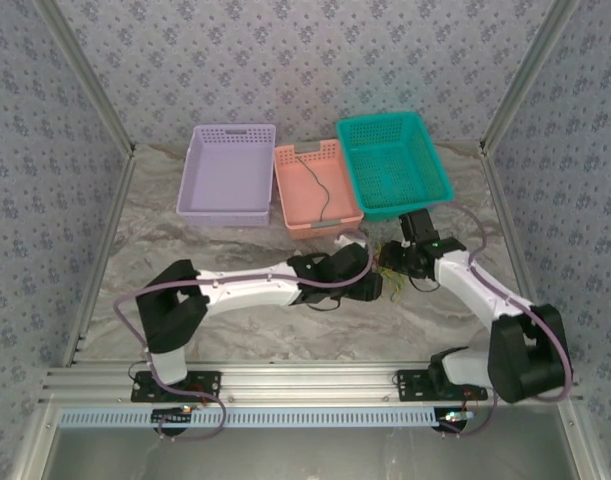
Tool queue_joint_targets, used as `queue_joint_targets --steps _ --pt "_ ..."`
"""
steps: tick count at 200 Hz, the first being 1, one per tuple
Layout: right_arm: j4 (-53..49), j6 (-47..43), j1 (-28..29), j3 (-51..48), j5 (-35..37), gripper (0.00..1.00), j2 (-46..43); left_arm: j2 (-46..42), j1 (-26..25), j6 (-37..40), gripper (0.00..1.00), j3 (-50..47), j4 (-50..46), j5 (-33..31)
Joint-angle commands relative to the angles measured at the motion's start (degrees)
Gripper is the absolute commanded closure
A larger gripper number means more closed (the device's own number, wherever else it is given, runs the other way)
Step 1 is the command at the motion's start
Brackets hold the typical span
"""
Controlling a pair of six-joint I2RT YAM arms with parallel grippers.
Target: Untangle the cables
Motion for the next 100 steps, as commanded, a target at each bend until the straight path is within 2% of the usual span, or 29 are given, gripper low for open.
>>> queue_joint_targets --steps 1,48,65,86,100 --pt "-0.2 -5.3 -0.6 3.9 -3.5 0.46 4.9 4.9 0.2 4.0 0.27 4.0 -5.6 -4.5" --pt "-0.5 -2.0 0.0 3.7 0.4 0.46 12.6 12.5 0.4 4.7 0.33 7.6 -6.7 -6.9" --pt "1.1 -1.0 0.6 2.8 -0.2 0.47 14.7 14.1 0.6 4.9 0.4 7.7 -5.9 -7.4" --pt "1.3 0.0 1.9 2.9 0.3 0.6 16.4 15.7 0.9 4.3 0.57 7.6 -5.6 -8.5" --pt "1.8 0.7 2.7 2.2 0.4 0.66 15.8 15.0 1.2 3.0 0.8 5.5 -4.7 -10.0"
